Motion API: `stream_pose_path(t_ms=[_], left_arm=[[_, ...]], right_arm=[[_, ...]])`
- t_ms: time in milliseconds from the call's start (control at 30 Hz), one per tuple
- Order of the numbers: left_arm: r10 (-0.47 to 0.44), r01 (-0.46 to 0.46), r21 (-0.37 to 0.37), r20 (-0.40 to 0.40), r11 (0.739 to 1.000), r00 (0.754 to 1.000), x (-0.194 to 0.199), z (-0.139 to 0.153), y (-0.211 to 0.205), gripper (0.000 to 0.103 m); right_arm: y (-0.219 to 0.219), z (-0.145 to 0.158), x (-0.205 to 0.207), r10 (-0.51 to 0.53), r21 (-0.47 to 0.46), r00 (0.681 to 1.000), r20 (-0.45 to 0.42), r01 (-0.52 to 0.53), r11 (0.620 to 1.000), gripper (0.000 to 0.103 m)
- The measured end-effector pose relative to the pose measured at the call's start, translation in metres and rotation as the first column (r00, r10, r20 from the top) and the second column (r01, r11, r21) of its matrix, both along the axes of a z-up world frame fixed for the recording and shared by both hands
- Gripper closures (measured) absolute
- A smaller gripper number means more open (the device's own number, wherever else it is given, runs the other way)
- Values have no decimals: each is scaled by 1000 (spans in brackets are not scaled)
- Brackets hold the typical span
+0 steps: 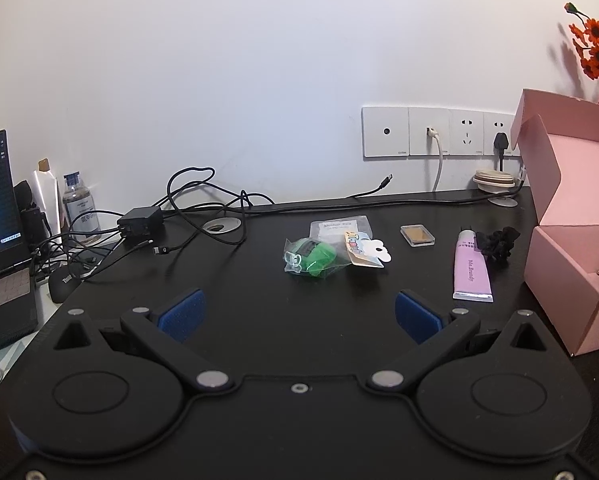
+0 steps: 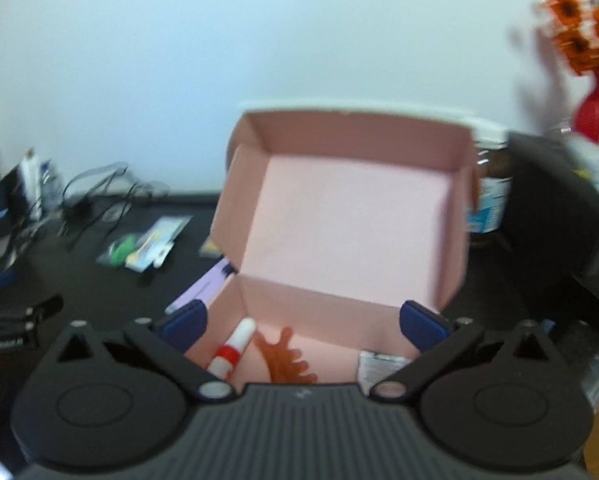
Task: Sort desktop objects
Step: 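Raise the right tool up and away from the pink box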
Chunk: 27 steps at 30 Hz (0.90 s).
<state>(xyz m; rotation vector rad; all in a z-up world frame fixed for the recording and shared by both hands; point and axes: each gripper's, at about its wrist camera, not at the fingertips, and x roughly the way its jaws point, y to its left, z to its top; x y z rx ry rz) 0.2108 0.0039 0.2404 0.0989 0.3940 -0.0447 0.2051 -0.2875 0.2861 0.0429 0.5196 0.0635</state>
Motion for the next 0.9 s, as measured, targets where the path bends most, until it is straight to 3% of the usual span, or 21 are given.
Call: stream_pose_path(t_ms=[133, 233, 567, 700, 833, 900], left_arm=[[-1, 1, 6, 3, 1000, 1000, -1, 0, -1, 0], [-7, 7, 8, 2, 1000, 1000, -2, 0, -1, 0], [5, -5, -3, 10, 1000, 1000, -3, 0, 1, 0], [4, -4, 0, 10, 1000, 1000, -3, 0, 0, 0], [-4, 4, 3, 7, 1000, 1000, -2, 1, -1, 0], [-4, 4, 8, 15, 1000, 1000, -3, 1, -2, 0]], right_arm=[[3, -5, -38, -29, 46, 981, 192, 20, 999, 1], [-2, -12, -55, -89, 94, 961, 263, 66, 993, 1], [-14, -13, -65, -210, 139, 960, 184, 186, 973, 1], [-9, -16, -76, -229, 103, 950, 210, 211, 972, 1], [-11, -21, -89, -172, 184, 944, 282, 123, 975, 1], [-16, -29, -102, -87, 221, 911, 403, -5, 975, 1]])
